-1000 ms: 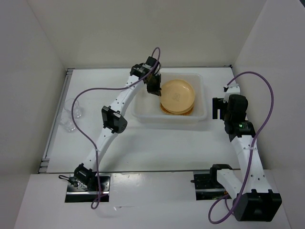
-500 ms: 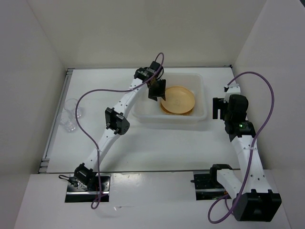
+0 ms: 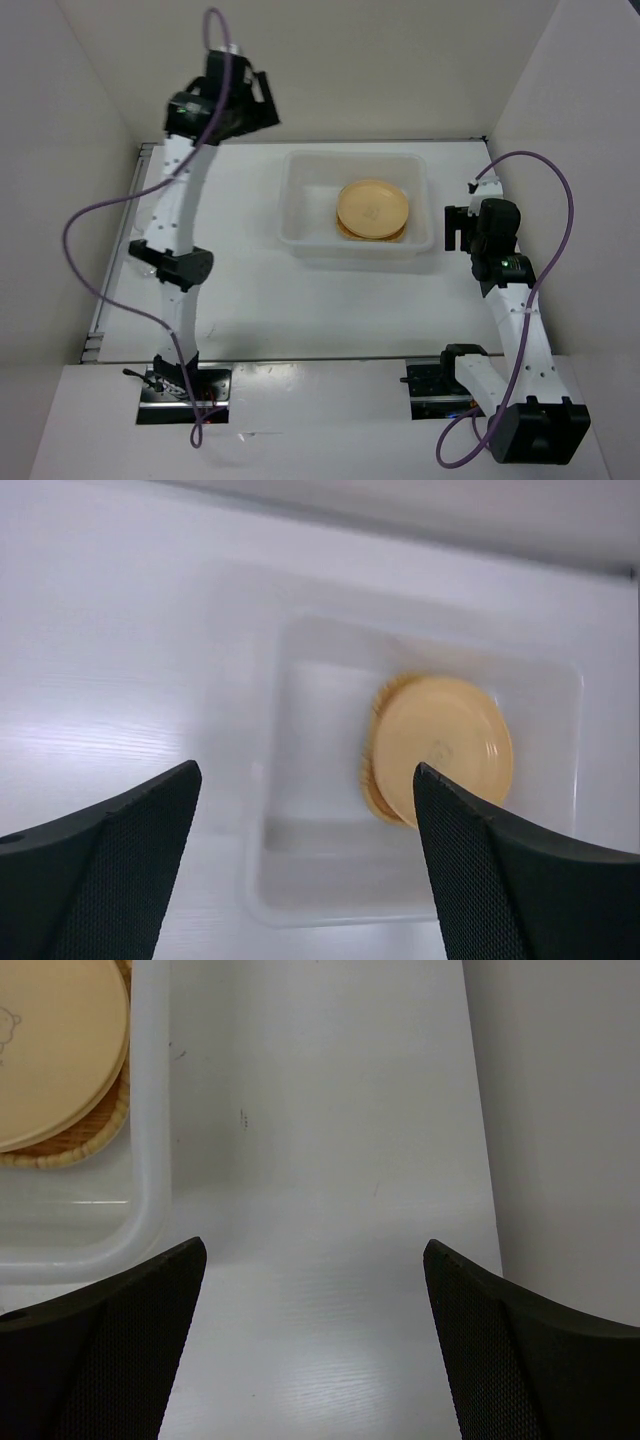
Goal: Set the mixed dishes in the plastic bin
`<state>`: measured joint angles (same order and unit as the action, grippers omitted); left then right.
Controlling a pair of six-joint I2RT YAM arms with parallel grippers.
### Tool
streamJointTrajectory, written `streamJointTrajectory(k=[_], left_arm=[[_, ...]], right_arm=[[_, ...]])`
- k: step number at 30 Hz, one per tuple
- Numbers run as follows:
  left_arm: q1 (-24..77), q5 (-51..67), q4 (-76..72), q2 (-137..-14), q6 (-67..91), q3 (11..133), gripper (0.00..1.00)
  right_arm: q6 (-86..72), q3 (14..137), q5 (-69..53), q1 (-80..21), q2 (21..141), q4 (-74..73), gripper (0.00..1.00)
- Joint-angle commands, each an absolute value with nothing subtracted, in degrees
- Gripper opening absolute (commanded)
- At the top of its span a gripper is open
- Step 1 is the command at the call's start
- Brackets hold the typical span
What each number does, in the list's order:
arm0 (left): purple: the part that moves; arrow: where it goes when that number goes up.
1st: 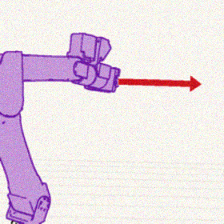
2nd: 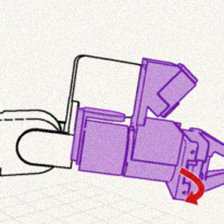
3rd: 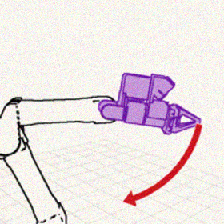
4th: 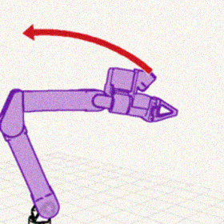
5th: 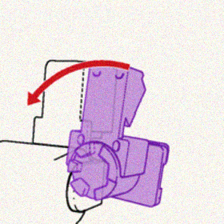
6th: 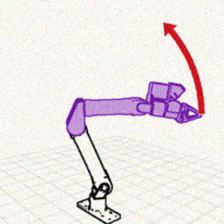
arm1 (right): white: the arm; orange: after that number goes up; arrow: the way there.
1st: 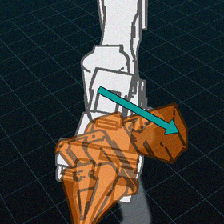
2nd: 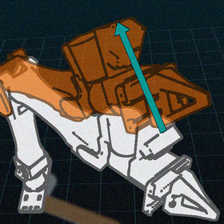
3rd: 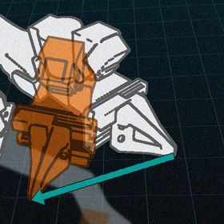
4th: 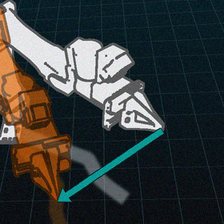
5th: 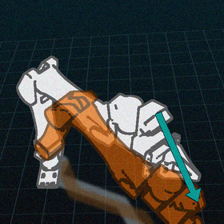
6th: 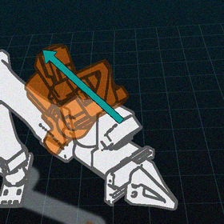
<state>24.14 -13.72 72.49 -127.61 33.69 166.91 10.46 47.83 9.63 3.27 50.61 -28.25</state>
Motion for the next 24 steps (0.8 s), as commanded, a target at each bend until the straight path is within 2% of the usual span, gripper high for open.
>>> streamJointTrajectory(k=[1, 3, 4, 7, 8, 12, 24], left_arm=[[11.9, -17.9, 74.6, -121.2, 35.2, 155.5, 0.93], [8.1, -16.4, 74.6, -119.5, 35.2, 148.9, 0.93], [6.4, -14.3, 73.6, -117.4, 33.9, 141.9, 0.94], [1.6, -12.1, 67.5, -112.0, 31.2, 129.8, 0.94], [0.8, -12.1, 63.8, -110.6, 30.7, 122.2, 0.94], [-3.4, -11.3, 57.6, -105.0, 27.3, 109.1, 0.92], [-8.1, -11.8, 51.1, -105.5, 21.6, 99.8, 0.91]], right_arm=[[10.8, 47.4, 9.1, 3.7, 51.0, -25.3, 0.94], [11.3, 47.4, 8.6, 3.7, 51.0, -25.3, 0.94], [11.3, 47.4, 8.6, 3.7, 51.0, -25.3, 0.94], [11.3, 47.4, 8.6, 3.7, 51.0, -25.3, 0.94], [11.3, 47.4, 8.6, 3.7, 51.0, -25.3, 0.94], [11.3, 47.4, 8.6, 4.2, 51.0, -25.3, 0.94], [11.3, 47.4, 8.6, 4.7, 52.0, -25.3, 0.94]])
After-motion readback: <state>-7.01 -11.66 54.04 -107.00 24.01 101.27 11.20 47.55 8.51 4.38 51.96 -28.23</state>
